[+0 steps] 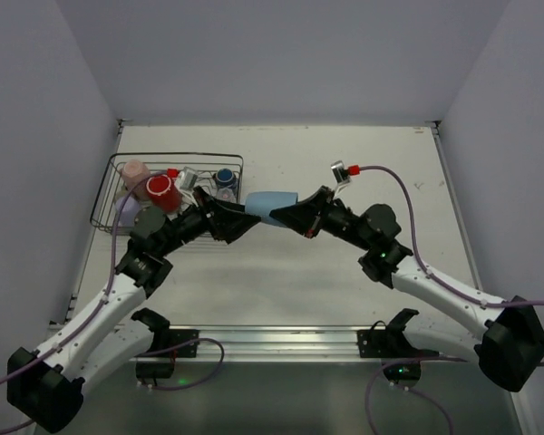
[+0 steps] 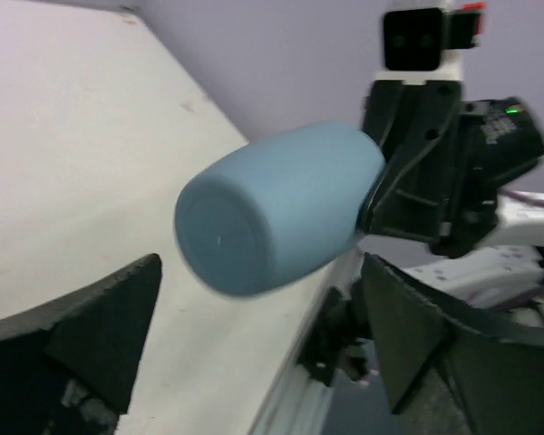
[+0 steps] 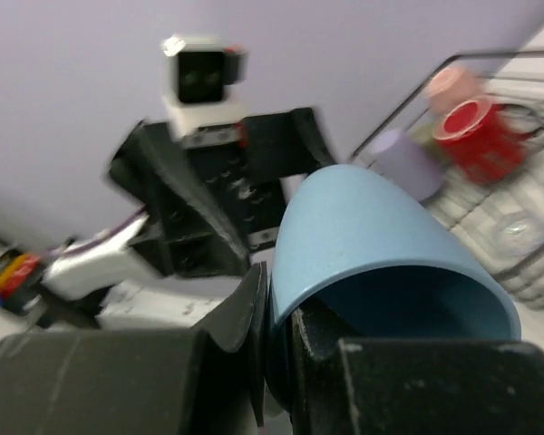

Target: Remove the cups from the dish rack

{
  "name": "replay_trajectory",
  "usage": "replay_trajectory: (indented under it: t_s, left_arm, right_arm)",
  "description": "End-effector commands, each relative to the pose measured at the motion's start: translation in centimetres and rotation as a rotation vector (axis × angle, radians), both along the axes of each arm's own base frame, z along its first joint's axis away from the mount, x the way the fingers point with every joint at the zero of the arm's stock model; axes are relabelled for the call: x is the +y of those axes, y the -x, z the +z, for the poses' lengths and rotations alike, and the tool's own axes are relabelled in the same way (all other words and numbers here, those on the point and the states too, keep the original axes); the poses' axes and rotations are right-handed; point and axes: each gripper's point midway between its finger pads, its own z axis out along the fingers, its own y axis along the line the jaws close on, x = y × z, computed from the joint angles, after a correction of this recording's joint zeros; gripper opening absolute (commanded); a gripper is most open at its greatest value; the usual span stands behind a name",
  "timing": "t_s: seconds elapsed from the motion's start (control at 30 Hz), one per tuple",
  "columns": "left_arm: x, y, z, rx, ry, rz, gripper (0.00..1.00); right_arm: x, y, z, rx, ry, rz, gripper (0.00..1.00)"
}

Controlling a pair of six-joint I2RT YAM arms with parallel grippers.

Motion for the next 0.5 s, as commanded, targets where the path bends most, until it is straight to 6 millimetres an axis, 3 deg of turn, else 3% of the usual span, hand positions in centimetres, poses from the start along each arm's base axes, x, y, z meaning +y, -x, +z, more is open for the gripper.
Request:
replay_trajectory:
  t_s: [0.0,0.03,0.07,0.1,0.13,0.17,0.2,0.27,0.33,0.37,0.4,0.43,0.47]
  left_arm:
    - [3.8,-2.7,0.0,-0.049,-0.199,0.269,1.0]
    - [4.6,-3.0,0.1,-0.07,-0.247,0.313,1.0]
    - [5.6,-2.5,-0.2,-0.046,-0.296,0.338,1.0]
    - [6.4,-2.6,-0.4,-0.043,-0.329,0.372,1.0]
    - [7.5,-2.9,-0.7,-0.058,-0.38,0.425,1.0]
    - [8.3,-2.5,-1.4,-0.042,-0.426,0.438,1.0]
    - [9.1,-2.6,-2.1,-0.035,-0.463,0.469,1.0]
    - [10.1,-2.2,-3.9,-0.021,-0.544,0.482,1.0]
    - [11.4,-2.2,-4.8,-0.025,-0.596,0.529,1.0]
    - [11.8,-2.1,-6.0,-0.011,-0.625,0.536,1.0]
    - [12.1,-2.1,-6.4,-0.011,-0.637,0.547,1.0]
    - [12.4,-2.1,-6.6,-0.016,-0.644,0.557,1.0]
    - [12.3,-2.1,-6.7,-0.019,-0.643,0.552,1.0]
  right_arm:
    - [-2.6,-5.1,-0.7,-0.039,0.21,-0.303,0.0]
    - [-2.9,-5.6,-1.6,-0.031,0.28,-0.326,0.0]
    - [-3.6,-6.8,0.0,-0.091,0.335,-0.381,0.0]
    - [-4.3,-7.2,-2.5,-0.029,0.465,-0.394,0.0]
    - [-4.9,-7.8,-3.3,-0.023,0.536,-0.415,0.0]
    - [-5.0,-9.1,-2.8,-0.062,0.602,-0.433,0.0]
    - [-6.1,-9.5,-4.8,-0.014,0.72,-0.454,0.0]
    - [-6.5,-11.8,-5.4,-0.033,0.863,-0.47,0.0]
    - [-8.0,-12.9,-7.6,0.013,1.029,-0.486,0.0]
    - [-8.4,-14.4,-6.2,-0.018,1.061,-0.509,0.0]
    - [-8.7,-15.1,-9.2,0.044,1.173,-0.474,0.0]
    - [-9.1,-15.8,-10.0,0.06,1.224,-0.469,0.0]
    - [-9.1,-17.2,-8.9,0.036,1.241,-0.473,0.0]
